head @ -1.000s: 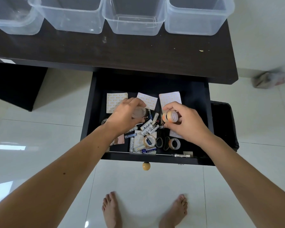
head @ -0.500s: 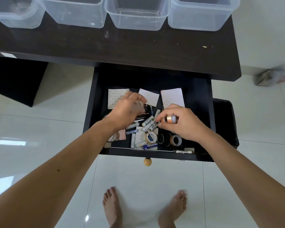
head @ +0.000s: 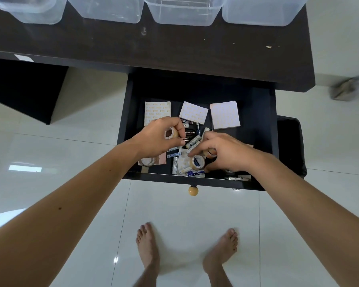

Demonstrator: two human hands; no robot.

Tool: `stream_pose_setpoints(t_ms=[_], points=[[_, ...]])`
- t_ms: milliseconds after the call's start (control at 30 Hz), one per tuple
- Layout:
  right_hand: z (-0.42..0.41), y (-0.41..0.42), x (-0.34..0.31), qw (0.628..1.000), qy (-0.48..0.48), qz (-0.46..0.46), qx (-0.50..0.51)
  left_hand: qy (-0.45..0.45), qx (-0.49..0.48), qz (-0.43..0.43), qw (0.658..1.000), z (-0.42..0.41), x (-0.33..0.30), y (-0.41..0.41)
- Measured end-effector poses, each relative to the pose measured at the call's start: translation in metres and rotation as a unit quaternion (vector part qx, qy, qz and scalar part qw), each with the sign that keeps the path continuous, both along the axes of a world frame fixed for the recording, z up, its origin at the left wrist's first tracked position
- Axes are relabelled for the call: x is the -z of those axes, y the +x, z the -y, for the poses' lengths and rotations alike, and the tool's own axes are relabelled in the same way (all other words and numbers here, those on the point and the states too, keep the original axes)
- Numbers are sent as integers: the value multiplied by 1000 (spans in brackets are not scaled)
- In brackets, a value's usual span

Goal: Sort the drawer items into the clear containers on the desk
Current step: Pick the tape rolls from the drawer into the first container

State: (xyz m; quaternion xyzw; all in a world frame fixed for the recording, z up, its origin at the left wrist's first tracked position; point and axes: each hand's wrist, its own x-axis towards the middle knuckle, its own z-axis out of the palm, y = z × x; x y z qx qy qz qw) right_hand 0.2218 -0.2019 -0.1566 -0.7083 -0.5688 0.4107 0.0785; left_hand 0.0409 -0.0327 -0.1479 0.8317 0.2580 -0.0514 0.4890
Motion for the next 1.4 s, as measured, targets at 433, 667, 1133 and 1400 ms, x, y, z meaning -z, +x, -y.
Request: stream_pose_setpoints(t_ms=[433,667,1133,1400], points=[[28,35,-30,982,56,-35,176,-12,40,-13,999,14,6,6],[39,53,-50,977,74,-88,182,29,132,2,991,50,16,41],[48,55,-52,967,82,-115,212,189,310,-29,931,88,24,83],[49,54,-48,972,89,-94,197,202,315,-25,927,88,31,84]])
